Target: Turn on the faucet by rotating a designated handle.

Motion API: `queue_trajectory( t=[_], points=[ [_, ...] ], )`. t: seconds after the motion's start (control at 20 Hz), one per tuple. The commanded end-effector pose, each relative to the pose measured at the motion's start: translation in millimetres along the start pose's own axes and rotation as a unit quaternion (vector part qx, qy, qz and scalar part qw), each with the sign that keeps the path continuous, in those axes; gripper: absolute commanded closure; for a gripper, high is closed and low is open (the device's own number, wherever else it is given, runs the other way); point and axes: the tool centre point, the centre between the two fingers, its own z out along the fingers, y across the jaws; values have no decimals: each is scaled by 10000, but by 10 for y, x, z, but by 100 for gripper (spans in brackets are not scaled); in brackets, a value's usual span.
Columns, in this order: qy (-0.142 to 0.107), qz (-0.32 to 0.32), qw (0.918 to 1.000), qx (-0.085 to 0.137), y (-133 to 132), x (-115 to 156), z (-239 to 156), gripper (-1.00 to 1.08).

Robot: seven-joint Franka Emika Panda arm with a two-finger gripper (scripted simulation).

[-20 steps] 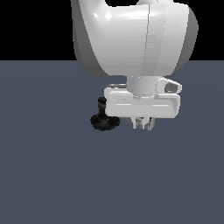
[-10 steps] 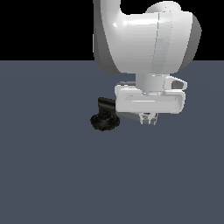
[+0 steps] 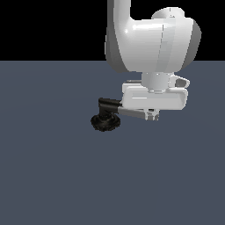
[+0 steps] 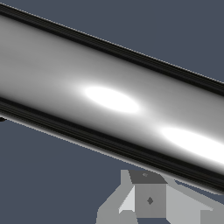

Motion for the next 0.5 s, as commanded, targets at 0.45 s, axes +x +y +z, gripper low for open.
queue_trajectory(
  t=[0.45],
  points=[
    [-1, 41, 10000, -7, 330, 312, 26, 108]
  ],
)
